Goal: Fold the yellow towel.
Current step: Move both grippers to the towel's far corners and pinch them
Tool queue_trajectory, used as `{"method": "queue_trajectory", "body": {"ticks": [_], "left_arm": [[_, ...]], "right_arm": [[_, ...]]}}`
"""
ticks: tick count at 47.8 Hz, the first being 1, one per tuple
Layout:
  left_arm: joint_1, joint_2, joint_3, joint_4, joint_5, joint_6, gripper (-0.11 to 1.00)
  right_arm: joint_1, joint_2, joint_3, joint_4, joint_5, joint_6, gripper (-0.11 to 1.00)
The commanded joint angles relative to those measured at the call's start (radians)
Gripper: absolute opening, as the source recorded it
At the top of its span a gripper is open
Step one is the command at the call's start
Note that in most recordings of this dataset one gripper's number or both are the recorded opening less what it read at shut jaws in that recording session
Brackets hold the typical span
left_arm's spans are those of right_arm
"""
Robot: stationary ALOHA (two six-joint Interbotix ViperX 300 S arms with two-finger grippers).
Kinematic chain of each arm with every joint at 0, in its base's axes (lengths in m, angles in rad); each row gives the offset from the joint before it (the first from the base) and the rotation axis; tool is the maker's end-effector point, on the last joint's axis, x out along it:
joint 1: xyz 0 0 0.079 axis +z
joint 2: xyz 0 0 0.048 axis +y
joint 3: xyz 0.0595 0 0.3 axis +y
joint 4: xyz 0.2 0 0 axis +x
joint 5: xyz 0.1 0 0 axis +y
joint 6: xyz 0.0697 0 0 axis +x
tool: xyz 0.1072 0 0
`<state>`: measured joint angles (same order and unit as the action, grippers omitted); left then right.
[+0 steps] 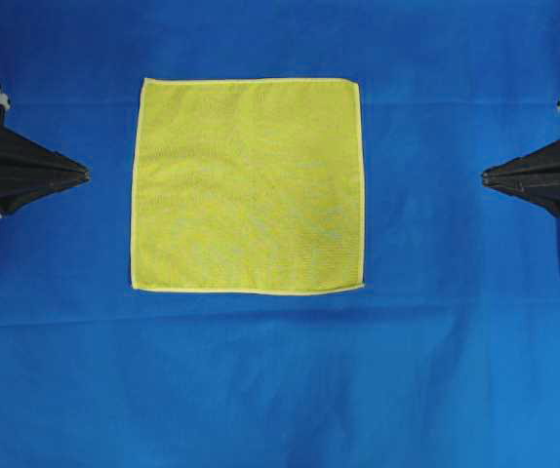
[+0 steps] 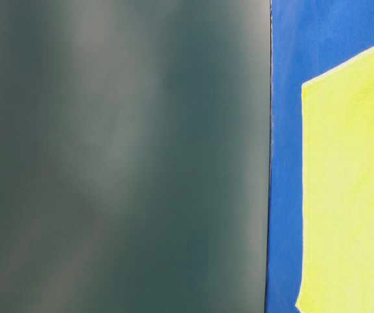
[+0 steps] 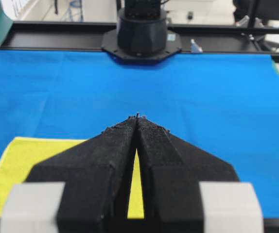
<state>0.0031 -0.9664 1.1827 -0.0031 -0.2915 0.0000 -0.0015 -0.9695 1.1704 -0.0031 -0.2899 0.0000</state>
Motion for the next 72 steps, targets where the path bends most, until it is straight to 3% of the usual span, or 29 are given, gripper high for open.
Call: {"method": "queue_trajectory", "body": {"ticks": [1,21,30,35,42,46,53,72], "left_arm": [[0.035,0.037,-0.018,-0.018,-0.003,0.009,0.01],[0.278,0.285,-0.023,-0.017,0.000,0.015,0.01],[0.397,0.428,-0.017,-0.018,-0.009,0.014,0.03],[0.462,0.529,-0.023,-0.017,-0.041,0.014,0.25],[0.529,0.680,-0.037,-0.017,-0.117,0.017,0.69],[0.558,0.761,-0.051,-0.017,-0.146,0.018,0.81],[0.598,0.876,-0.081,-0.017,-0.186,0.034,0.80],[0.657,1.074,-0.161,-0.017,-0.215,0.049,0.76]], "right_arm": [[-0.026,0.028,-0.025,0.002,-0.005,-0.003,0.02],[-0.324,0.483,-0.230,0.002,0.181,0.028,0.02],[-0.407,0.709,-0.348,-0.003,0.247,0.020,0.02],[-0.443,0.818,-0.399,-0.014,0.258,0.020,0.05],[-0.485,0.962,-0.449,-0.031,0.255,0.020,0.45],[-0.499,1.014,-0.474,-0.043,0.253,0.020,0.60],[-0.520,1.094,-0.503,-0.049,0.245,0.020,0.53],[-0.558,1.175,-0.512,-0.049,0.204,0.020,0.48]]}}
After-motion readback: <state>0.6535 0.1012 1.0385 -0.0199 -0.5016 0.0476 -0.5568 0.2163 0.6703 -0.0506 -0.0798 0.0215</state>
